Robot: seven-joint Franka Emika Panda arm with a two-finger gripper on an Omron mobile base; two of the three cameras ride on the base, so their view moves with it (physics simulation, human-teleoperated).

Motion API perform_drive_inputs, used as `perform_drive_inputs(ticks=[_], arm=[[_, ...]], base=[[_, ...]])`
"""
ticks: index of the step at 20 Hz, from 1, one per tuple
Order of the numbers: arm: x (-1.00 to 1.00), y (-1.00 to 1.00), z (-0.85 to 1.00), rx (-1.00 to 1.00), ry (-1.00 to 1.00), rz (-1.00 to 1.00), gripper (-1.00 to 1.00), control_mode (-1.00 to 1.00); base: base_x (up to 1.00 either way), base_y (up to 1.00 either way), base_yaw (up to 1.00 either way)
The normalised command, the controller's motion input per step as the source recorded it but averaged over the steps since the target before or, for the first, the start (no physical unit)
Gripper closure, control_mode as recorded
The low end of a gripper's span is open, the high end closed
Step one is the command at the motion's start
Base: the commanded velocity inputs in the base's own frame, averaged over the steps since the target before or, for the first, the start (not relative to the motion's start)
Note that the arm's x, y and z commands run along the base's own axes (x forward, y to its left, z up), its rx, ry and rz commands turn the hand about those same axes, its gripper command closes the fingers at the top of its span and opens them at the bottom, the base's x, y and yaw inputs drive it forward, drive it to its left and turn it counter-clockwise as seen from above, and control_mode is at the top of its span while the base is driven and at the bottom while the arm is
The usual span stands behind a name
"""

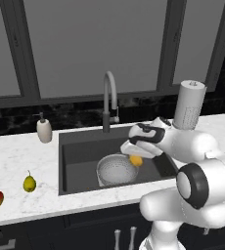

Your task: Put the colander in the sink, put the pear, mango, mango in the colander, and turn on the sink faucet and pour water over the colander.

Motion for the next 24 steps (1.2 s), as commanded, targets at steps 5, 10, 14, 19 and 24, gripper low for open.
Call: perform_drive_inputs(ticks=[5, 10, 14, 19, 24], arm=[[0.25, 0.19, -0.28, 0.00, 0.00, 0.00, 1.00, -1.00], [0.02, 0.24, -0.35, 0.00, 0.00, 0.00, 1.00, -1.00], [0.20, 0.19, -0.38, 0.00, 0.00, -0.01, 1.00, -1.00], [0.18, 0.00, -0.39, 0.00, 0.00, 0.00, 1.00, -1.00], [0.09, 0.00, -0.30, 0.00, 0.02, -0.01, 1.00, -1.00]], base=[[0.00, 0.00, 0.00], [0.00, 0.00, 0.00], [0.00, 0.00, 0.00], [0.00, 0.00, 0.00], [0.00, 0.00, 0.00]])
